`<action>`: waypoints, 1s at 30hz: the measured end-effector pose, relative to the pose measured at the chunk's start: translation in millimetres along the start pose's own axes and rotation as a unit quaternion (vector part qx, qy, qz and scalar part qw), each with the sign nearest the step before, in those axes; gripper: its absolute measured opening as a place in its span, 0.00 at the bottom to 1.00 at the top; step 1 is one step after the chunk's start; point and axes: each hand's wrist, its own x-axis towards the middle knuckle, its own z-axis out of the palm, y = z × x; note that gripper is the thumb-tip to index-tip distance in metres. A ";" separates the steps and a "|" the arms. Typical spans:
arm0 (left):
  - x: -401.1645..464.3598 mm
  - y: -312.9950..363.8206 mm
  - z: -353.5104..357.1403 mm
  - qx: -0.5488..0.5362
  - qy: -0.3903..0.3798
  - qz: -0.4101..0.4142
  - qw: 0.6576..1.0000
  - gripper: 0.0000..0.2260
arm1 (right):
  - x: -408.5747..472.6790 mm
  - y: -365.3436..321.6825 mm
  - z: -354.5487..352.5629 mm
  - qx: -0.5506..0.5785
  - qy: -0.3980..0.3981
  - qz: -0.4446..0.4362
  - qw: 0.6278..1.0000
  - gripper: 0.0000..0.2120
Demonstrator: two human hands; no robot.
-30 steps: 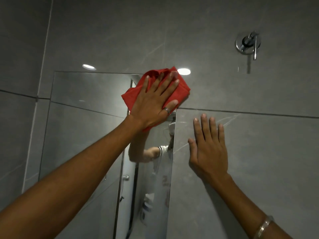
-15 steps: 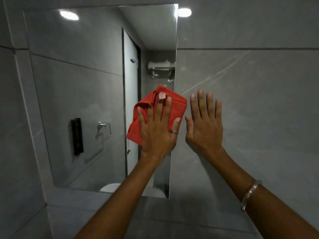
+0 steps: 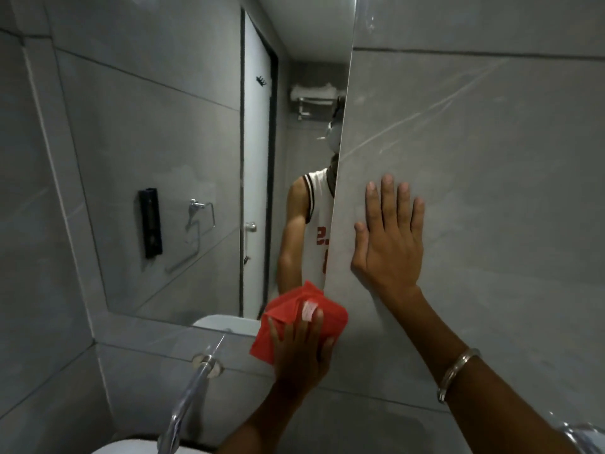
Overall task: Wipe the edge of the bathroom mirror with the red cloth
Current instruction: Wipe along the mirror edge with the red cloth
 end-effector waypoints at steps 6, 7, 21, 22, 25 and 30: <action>35.8 9.6 -26.9 -0.028 -0.031 -0.021 0.999 0.26 | 4.4 0.2 -9.1 0.043 -0.017 0.002 0.999 0.32; 49.0 11.8 -32.7 -0.028 -0.013 -0.015 0.999 0.27 | 2.7 -0.4 -10.9 0.070 -0.023 0.006 0.997 0.31; 416.5 89.8 -227.8 -0.032 0.171 0.119 0.978 0.31 | 153.2 -1.5 -43.3 0.203 0.034 0.041 0.978 0.29; 428.1 89.0 -236.6 -0.007 0.165 0.135 0.977 0.31 | 157.1 -2.2 -43.6 0.202 0.034 0.039 0.978 0.29; 440.0 66.9 -247.7 0.065 0.138 0.238 0.959 0.30 | 162.3 -6.6 -43.4 0.203 0.033 0.028 0.978 0.29; 450.2 4.7 -263.4 0.150 0.125 0.359 0.913 0.29 | 175.2 -30.1 -46.5 0.182 0.036 -0.032 0.982 0.30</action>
